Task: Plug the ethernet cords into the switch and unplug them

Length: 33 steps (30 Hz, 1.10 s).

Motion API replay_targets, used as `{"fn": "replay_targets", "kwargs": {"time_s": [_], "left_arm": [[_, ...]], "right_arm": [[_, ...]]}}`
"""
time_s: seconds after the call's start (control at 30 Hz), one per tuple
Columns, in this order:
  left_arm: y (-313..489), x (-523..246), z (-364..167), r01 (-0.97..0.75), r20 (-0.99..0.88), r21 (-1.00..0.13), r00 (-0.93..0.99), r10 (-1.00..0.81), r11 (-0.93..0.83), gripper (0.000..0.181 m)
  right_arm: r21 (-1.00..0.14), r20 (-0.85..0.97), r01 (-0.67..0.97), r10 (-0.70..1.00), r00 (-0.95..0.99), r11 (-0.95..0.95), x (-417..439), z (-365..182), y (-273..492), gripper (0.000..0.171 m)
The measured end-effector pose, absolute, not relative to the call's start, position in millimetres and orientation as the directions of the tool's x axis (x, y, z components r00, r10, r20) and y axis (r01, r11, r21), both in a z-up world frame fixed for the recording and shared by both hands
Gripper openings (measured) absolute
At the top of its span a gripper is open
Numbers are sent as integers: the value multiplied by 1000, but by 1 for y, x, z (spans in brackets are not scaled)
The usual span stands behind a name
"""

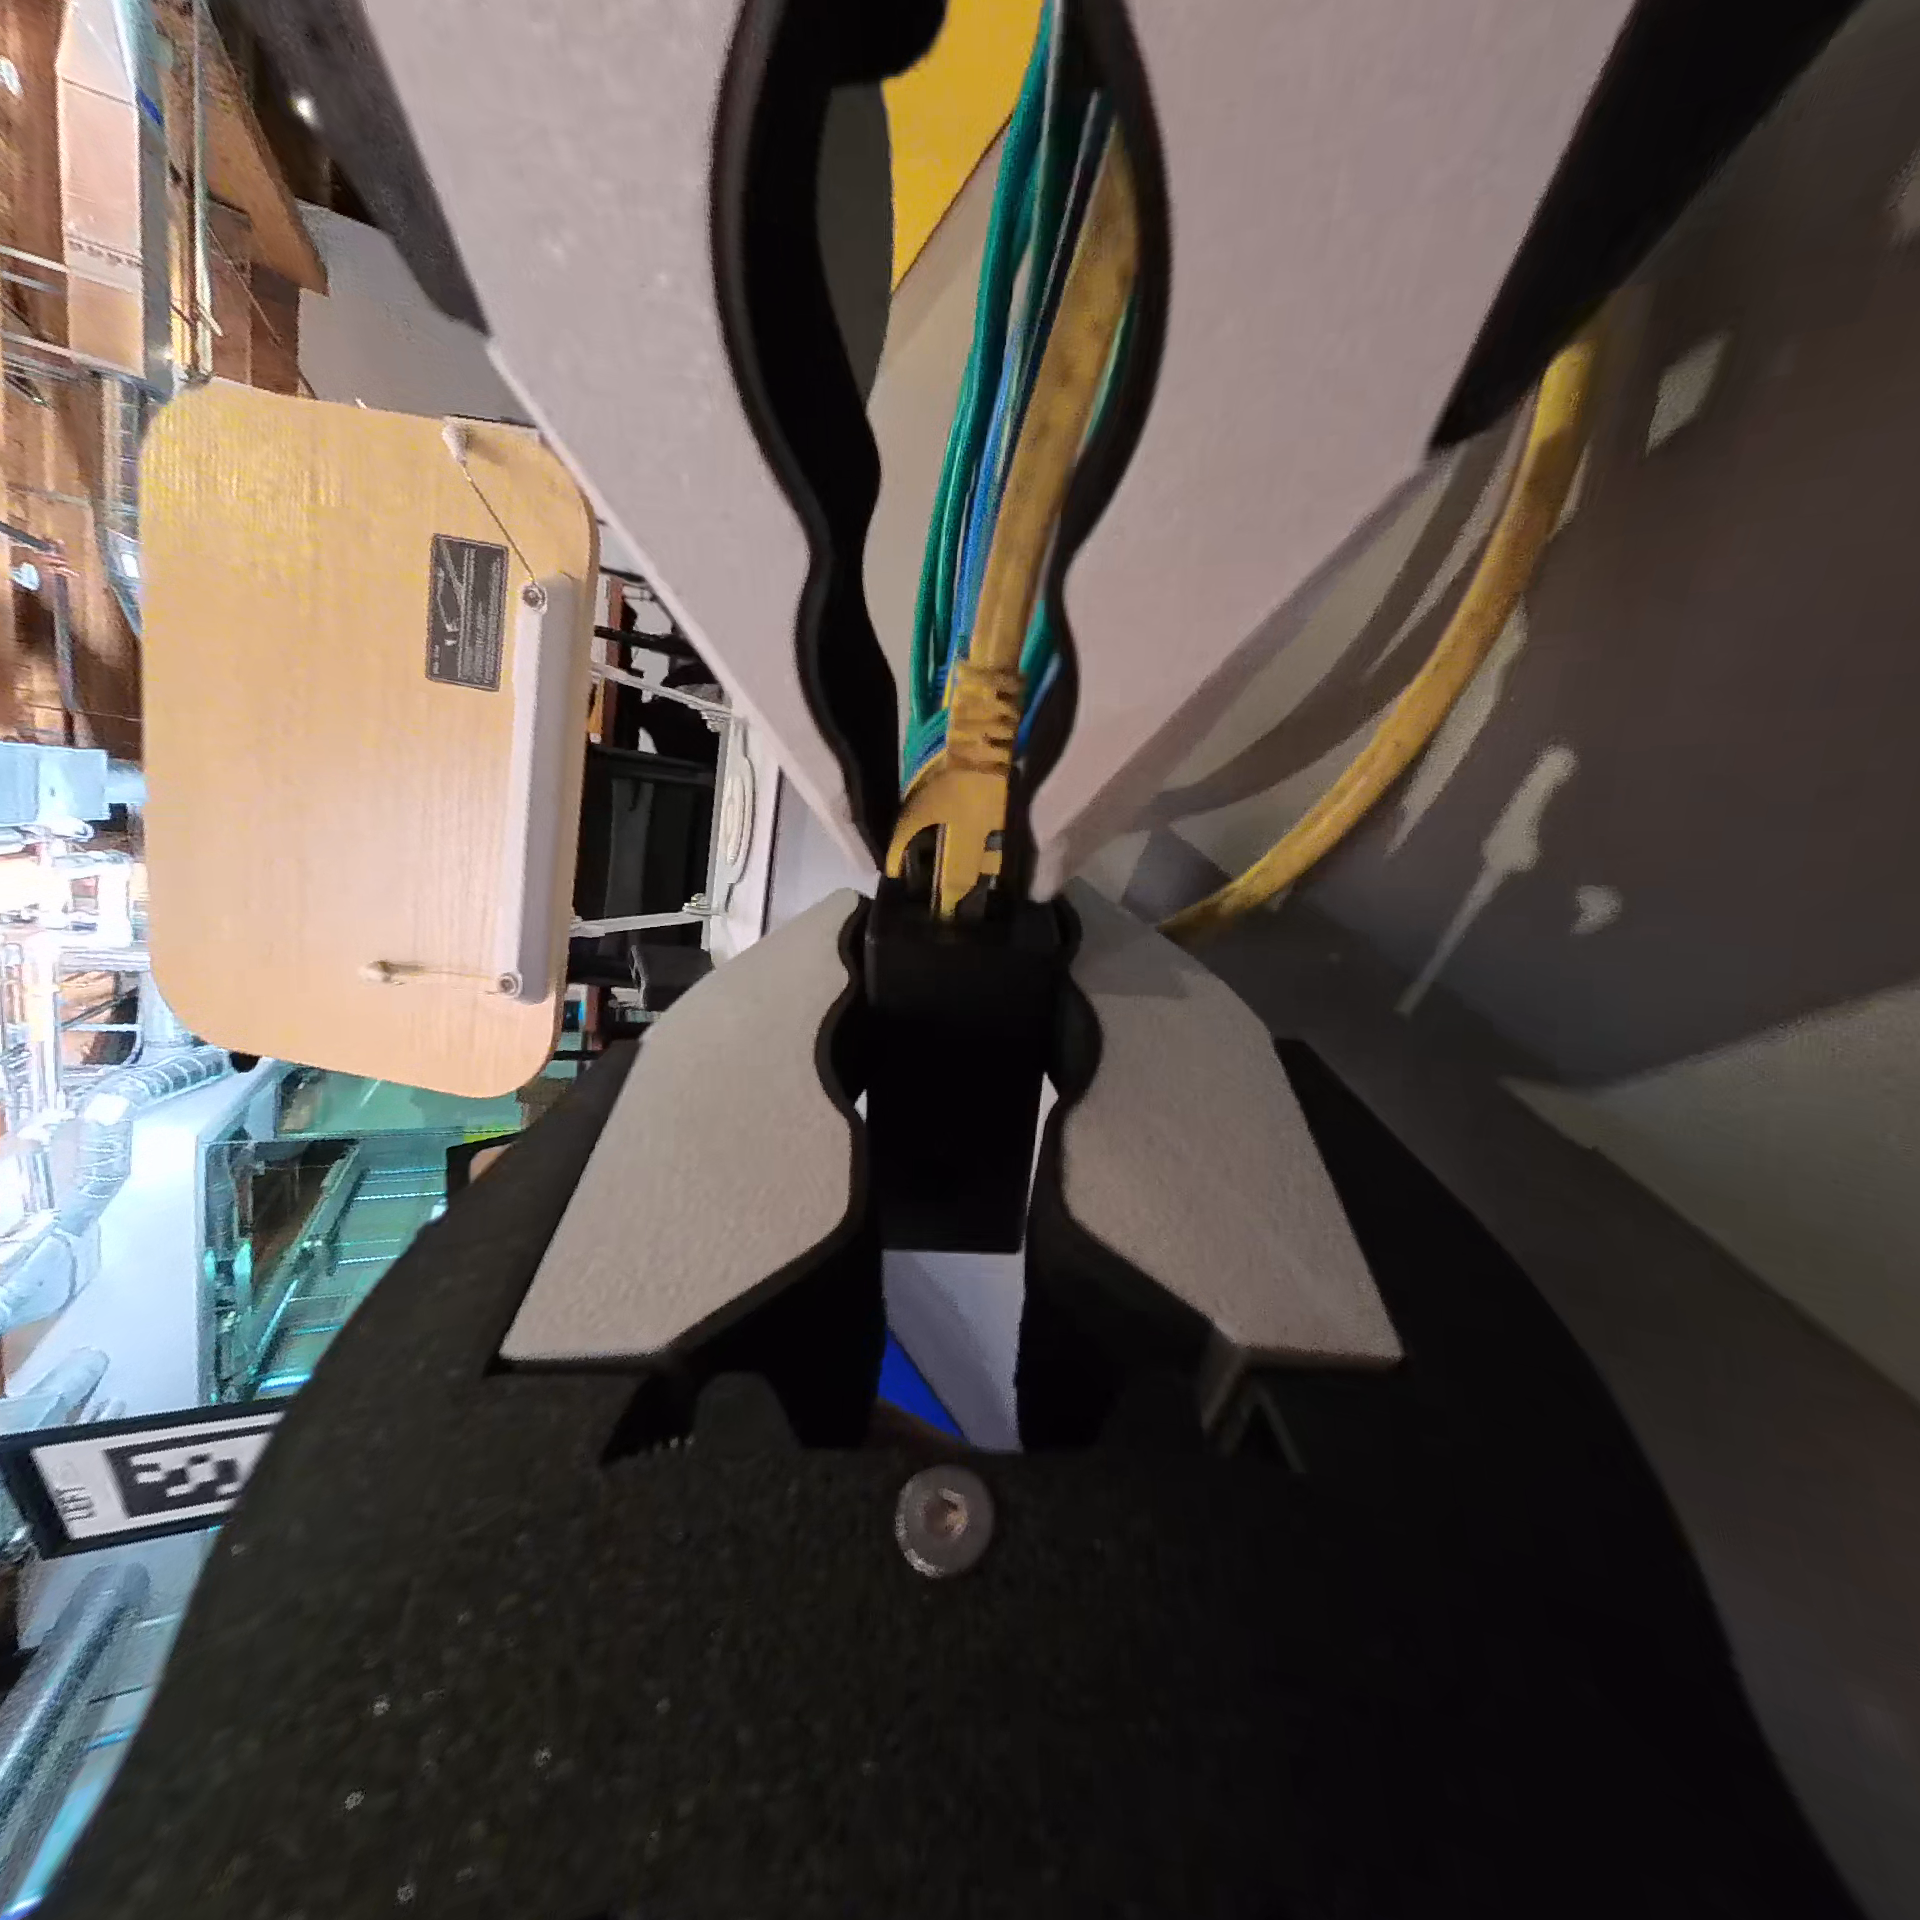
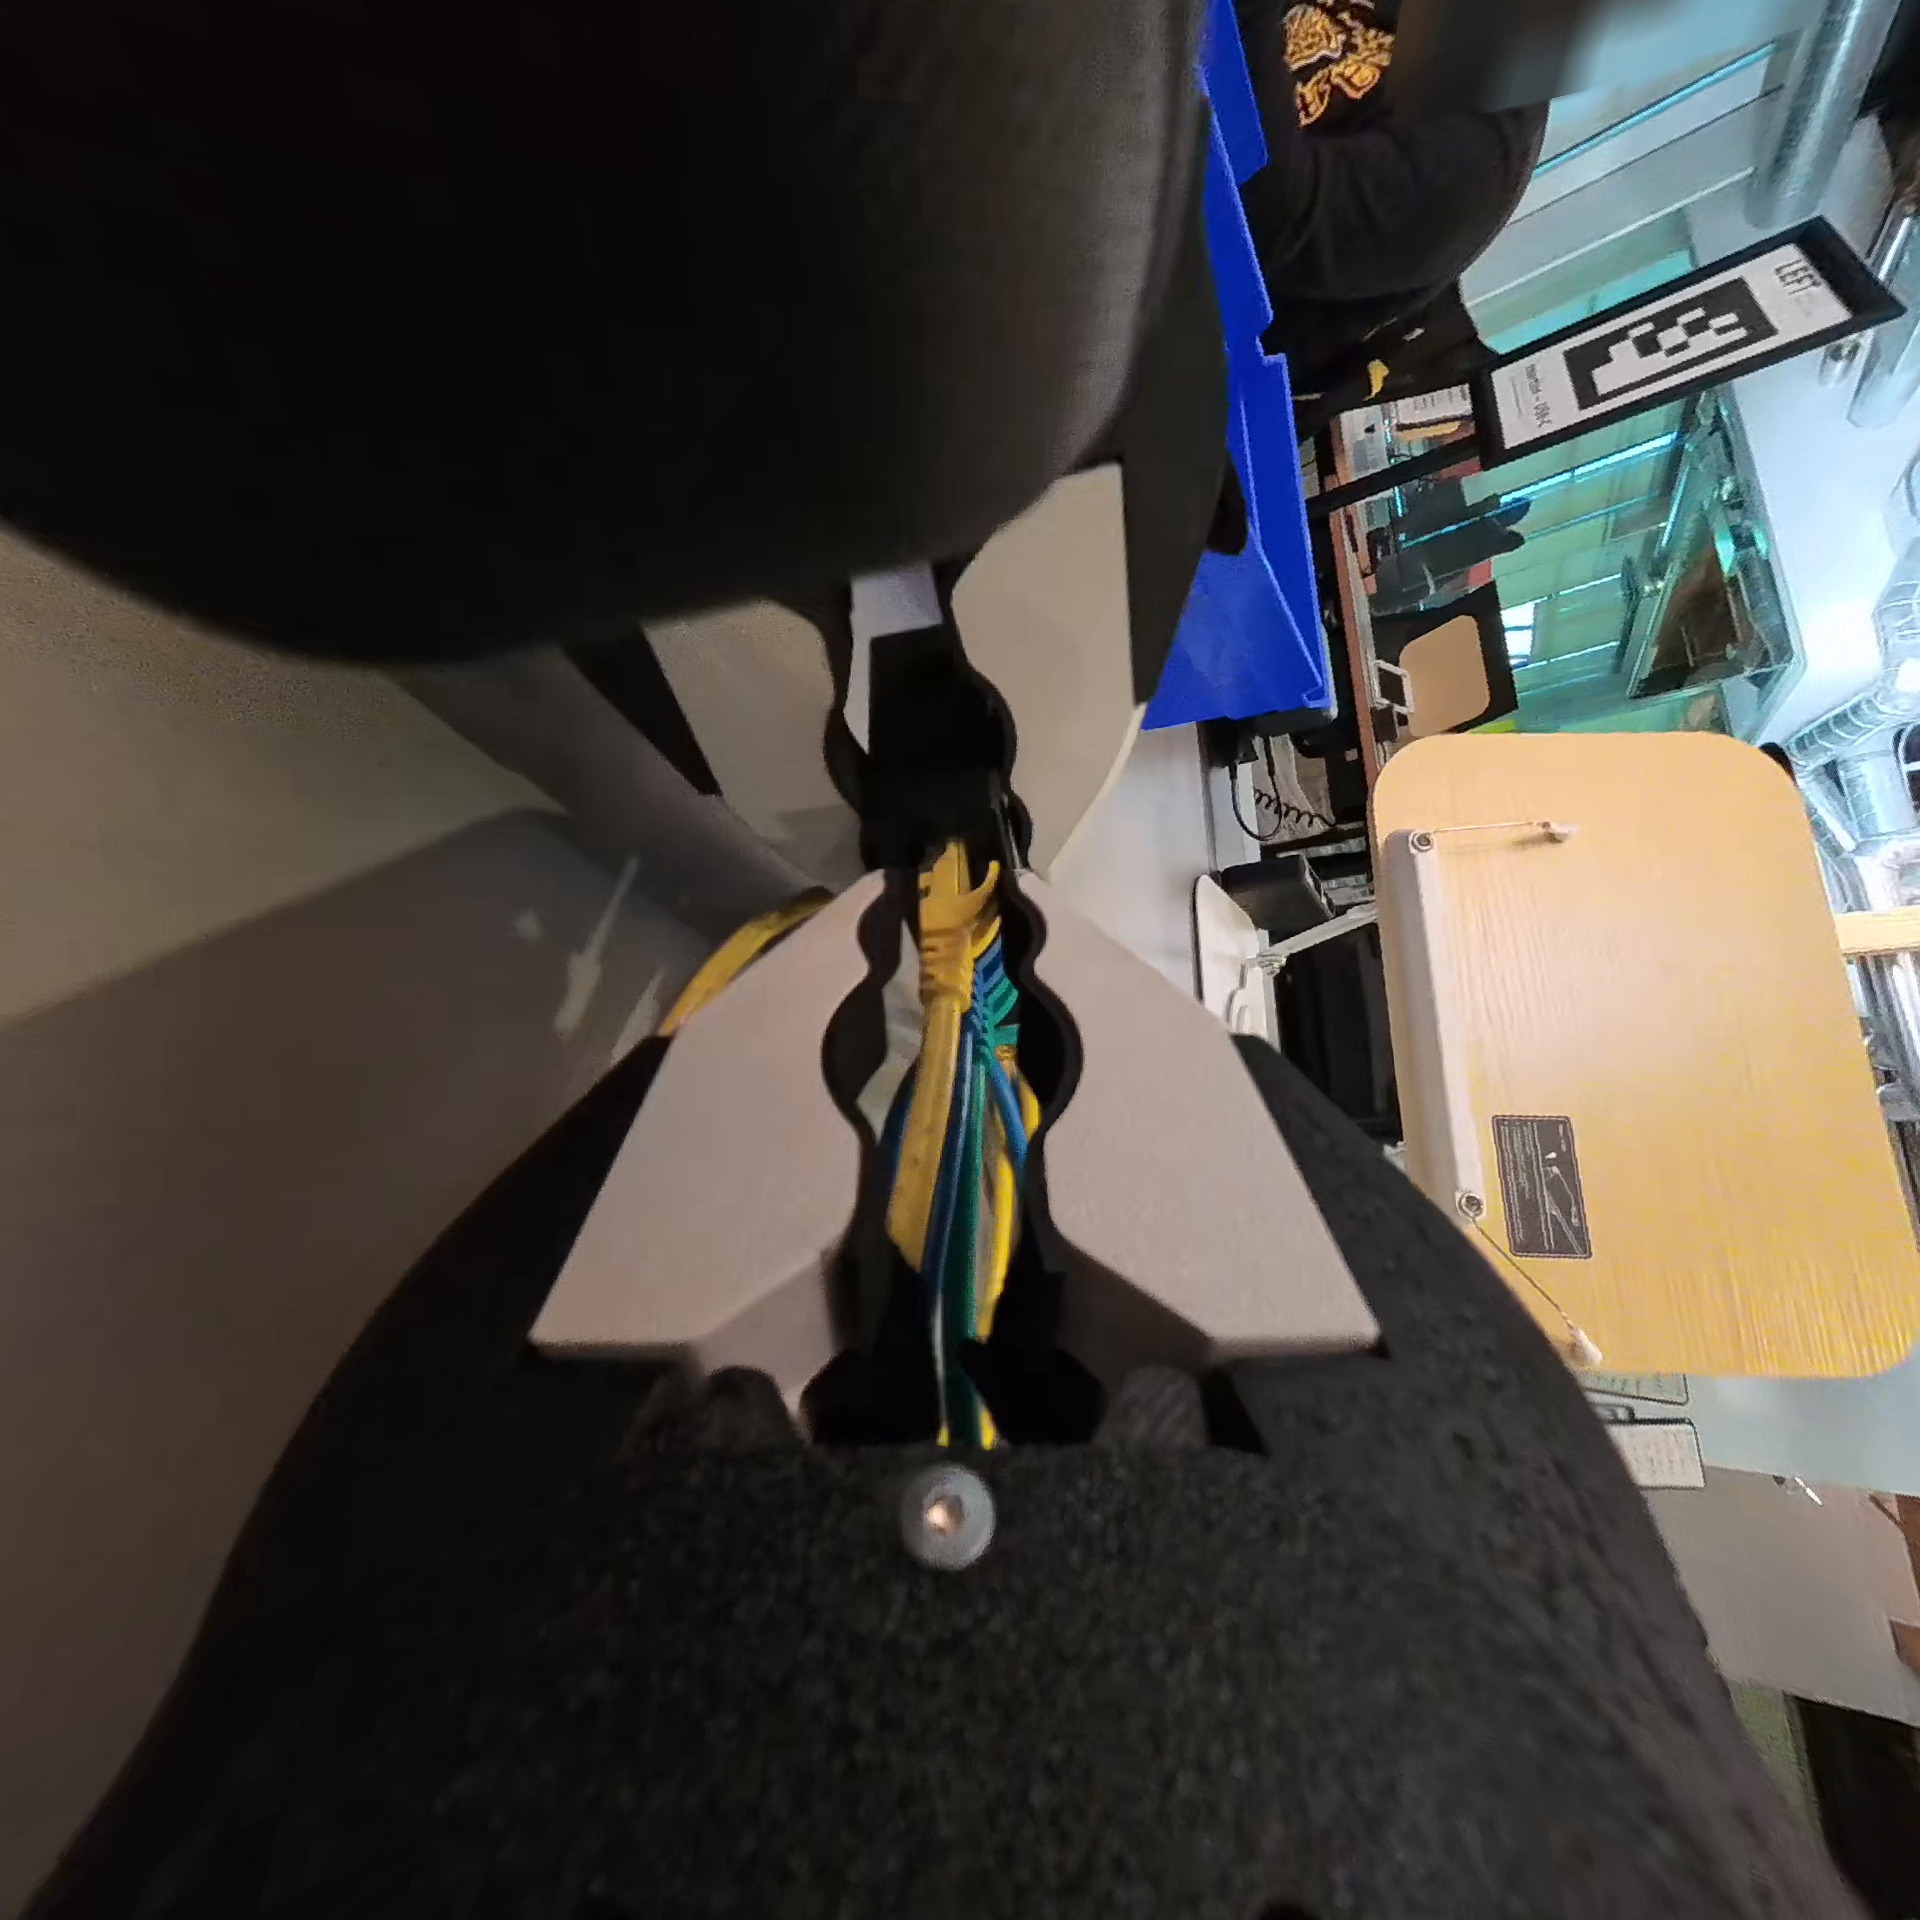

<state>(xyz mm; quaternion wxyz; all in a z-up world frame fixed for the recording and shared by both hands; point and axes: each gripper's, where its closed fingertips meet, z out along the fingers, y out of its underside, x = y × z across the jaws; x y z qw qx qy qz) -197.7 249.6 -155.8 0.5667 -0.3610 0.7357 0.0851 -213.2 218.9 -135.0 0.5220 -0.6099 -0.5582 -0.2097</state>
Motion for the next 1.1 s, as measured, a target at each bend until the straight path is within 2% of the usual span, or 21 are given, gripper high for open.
{"fn": "replay_targets", "kwargs": {"time_s": [0.13, 0.27, 0.53, 0.7, 0.77, 0.87, 1.03, 1.1], "left_arm": [[249, -198, -154, -632, -904, -264, -100, -415, 728, 30], [248, -198, -154, -633, -907, -259, -99, -408, 730, 30], [249, -200, -161, -659, -902, -237, -123, -413, 714, 30], [251, -199, -160, -642, -895, -264, -116, -432, 720, 30], [278, -215, -166, -734, -900, -213, -109, -422, 645, 30], [286, -225, -150, -711, -885, -321, -10, -465, 626, 30], [273, -208, -145, -701, -887, -348, 30, -461, 623, 30], [280, -211, -140, -698, -867, -405, 88, -491, 590, 30]], "right_arm": [[-388, 846, 904, 458, 271, 181, -216, -134, 217, 19], [-370, 855, 910, 450, 256, 185, -215, -132, 217, 14], [-341, 849, 933, 464, 253, 116, -214, -142, 220, 11], [-329, 854, 936, 462, 240, 123, -213, -139, 220, 11], [-325, 861, 939, 445, 244, 114, -204, -131, 218, 11], [-420, 820, 904, 461, 341, 79, -180, -110, 210, 11], [-571, 656, 820, 623, 425, 42, -182, -106, 187, 12], [-578, 607, 816, 674, 421, 11, -184, -116, 173, 12]]}}
